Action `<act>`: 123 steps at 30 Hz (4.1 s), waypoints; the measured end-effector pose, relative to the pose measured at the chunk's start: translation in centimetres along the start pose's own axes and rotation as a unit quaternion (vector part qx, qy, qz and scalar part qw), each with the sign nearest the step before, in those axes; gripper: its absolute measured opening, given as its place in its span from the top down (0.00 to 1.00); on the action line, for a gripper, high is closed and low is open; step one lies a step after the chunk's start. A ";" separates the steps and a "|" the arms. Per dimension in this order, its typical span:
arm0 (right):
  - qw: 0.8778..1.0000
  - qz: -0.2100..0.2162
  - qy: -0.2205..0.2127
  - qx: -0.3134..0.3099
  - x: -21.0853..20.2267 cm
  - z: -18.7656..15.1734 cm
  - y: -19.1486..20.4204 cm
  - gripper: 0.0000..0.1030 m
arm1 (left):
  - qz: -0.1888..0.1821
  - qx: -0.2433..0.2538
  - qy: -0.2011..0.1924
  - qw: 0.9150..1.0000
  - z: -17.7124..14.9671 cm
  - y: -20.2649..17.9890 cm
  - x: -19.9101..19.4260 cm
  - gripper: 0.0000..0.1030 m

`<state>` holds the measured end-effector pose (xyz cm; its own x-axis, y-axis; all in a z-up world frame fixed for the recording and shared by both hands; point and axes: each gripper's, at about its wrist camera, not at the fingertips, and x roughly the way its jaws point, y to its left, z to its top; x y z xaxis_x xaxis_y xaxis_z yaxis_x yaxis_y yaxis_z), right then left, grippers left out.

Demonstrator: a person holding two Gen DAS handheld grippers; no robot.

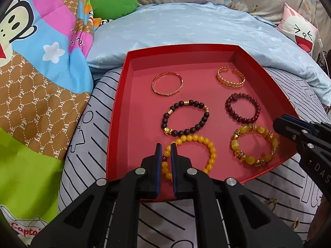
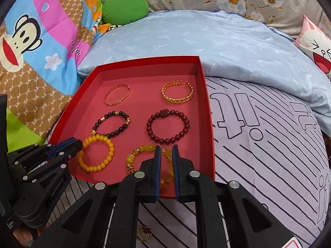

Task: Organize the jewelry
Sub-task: 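Withdraw both open tools from the tray toward the remaining jewelry, then grasp the dark garnet bead strand with the left tool while the right tool grasps a gold ring, then lift the garnet strand and gold ring and carry both toward the red tray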

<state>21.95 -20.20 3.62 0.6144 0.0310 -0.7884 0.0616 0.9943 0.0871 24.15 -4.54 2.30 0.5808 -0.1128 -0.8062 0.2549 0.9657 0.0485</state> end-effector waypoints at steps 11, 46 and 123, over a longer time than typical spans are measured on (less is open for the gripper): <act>1.000 0.004 -0.018 0.005 -1.8 -0.1 0.1 0.70 | 0.007 -0.005 -0.015 1.000 0.1 -0.3 -1.4 0.66; 1.000 0.004 0.012 0.008 -9.0 -12.4 -1.5 0.70 | -0.062 -0.025 0.012 0.998 -12.0 -3.5 -9.3 0.47; 0.999 0.024 0.041 -0.006 -3.9 -10.5 0.6 0.97 | -0.086 -0.018 0.031 0.996 -14.1 -3.4 -7.7 0.87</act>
<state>11.36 -18.69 0.34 0.5491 0.0875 -0.8311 0.0235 0.9925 0.1200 7.92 -3.65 0.03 0.4827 -0.2630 -0.8353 0.3182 0.9413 -0.1125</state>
